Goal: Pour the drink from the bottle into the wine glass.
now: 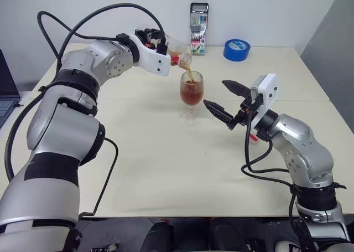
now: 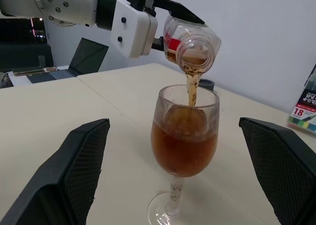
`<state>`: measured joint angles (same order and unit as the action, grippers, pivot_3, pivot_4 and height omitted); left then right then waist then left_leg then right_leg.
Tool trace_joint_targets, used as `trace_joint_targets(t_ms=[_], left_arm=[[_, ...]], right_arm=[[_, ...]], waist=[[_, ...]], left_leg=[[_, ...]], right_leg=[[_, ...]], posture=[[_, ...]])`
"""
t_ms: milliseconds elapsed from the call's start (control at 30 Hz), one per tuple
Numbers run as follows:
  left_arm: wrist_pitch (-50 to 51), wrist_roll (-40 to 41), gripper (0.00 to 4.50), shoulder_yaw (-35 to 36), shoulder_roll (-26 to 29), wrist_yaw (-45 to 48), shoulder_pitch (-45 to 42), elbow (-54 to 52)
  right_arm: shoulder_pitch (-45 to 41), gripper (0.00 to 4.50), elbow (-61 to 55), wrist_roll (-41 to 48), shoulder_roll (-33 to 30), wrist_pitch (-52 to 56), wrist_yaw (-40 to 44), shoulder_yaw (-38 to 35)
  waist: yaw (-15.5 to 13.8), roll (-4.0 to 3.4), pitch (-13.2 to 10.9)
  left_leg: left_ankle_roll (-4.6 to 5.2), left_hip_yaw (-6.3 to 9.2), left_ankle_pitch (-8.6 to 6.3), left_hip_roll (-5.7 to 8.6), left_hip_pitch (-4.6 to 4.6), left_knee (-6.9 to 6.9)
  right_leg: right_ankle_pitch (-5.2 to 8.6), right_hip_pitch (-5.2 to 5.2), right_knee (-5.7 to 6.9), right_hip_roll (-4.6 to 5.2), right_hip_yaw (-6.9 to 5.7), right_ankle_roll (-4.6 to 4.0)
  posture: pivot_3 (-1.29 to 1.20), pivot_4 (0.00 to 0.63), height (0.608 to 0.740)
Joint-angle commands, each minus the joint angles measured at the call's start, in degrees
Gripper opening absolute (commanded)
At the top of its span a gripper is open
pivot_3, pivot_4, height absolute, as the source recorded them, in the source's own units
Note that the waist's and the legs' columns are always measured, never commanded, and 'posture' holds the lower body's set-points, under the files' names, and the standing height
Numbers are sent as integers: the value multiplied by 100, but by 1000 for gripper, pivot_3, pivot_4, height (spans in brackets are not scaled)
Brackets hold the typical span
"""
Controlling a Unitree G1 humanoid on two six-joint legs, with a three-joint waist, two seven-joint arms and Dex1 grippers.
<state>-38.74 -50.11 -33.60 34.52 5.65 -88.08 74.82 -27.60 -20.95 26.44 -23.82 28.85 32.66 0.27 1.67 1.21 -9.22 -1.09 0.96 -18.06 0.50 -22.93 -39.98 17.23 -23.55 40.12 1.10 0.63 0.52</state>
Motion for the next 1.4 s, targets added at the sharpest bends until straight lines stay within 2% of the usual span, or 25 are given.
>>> trace_joint_targets(t_ms=[33, 100, 300, 633, 767, 833, 967, 1167, 1267, 1400], left_arm=[[61, -5, 1715, -29, 38, -106, -304, -43], [70, 44, 1715, 16, 2, -71, -295, -37], [85, 860, 1715, 620, -199, 629, -90, -23], [285, 2519, 1715, 1816, -318, 2138, 500, -434], [640, 3305, 1715, 2374, -404, 2641, 794, -902], [1125, 3817, 1715, 2775, -504, 2773, 983, -1248], [2536, 4743, 1715, 3597, -702, 2523, 1717, -2334], [4513, 5720, 1715, 4552, -1062, 1660, 3483, -4690], [5018, 5913, 1715, 4765, -1191, 1326, 4133, -5456], [4679, 6017, 1715, 4937, -1335, 1201, 5068, -5977]], right_arm=[[-21, 4500, -185, 32, -33, -139, 24, -139], [10, 4500, -219, 46, -31, -131, 24, -140], [31, 4500, -288, 64, -22, -92, 9, -125], [32, 4500, -306, 118, -65, -18, 90, -96], [-8, 4500, -269, 126, -54, -11, 156, -79], [-35, 4500, -257, 135, -34, -4, 178, -64], [58, 4500, -485, 231, -126, 28, 394, 24], [670, 4500, -1030, 567, -643, -3, 1058, 16], [874, 4500, -1088, 637, -778, -101, 1265, -17], [1047, 4500, -1137, 713, -799, -169, 1454, 37]], waist=[[0, 0, 0], [0, 0, 0], [-2, 0, 0], [19, 0, 0], [17, 0, 0], [16, 0, 0], [43, -1, 1], [81, -2, 4], [46, 4, 6], [16, 6, 8]], left_leg=[[0, 0, 0, 0, 0, 0], [0, 0, 0, 0, 0, 0], [0, -2, 0, 0, 0, -2], [-1, -10, 1, -1, 2, -6], [-1, -10, 1, -1, -1, -9], [0, -9, 1, -2, -1, -10], [0, -12, 1, -2, 3, -13], [-1, -10, 1, -6, 3, -19], [-1, -6, 0, -6, 0, -33], [0, -5, 0, -6, 5, -57]], right_leg=[[0, 0, 0, 0, 0, 0], [0, 0, 0, 0, 0, 0], [0, 0, 0, 0, 1, 0], [0, -8, 17, 0, 10, 0], [0, -8, 16, 1, 11, 0], [0, -8, 17, 1, 9, 0], [0, -8, 24, 1, 17, 0], [0, -15, 45, 0, 19, 0], [0, -15, 59, 1, 17, 0], [0, -6, 73, 0, 18, 0]], posture=[[0, 150, 740], [0, 150, 740], [0, 150, 740], [0, 150, 740], [0, 150, 740], [0, 150, 740], [0, 150, 740], [0, 150, 740], [0, 150, 740], [0, 150, 740]])
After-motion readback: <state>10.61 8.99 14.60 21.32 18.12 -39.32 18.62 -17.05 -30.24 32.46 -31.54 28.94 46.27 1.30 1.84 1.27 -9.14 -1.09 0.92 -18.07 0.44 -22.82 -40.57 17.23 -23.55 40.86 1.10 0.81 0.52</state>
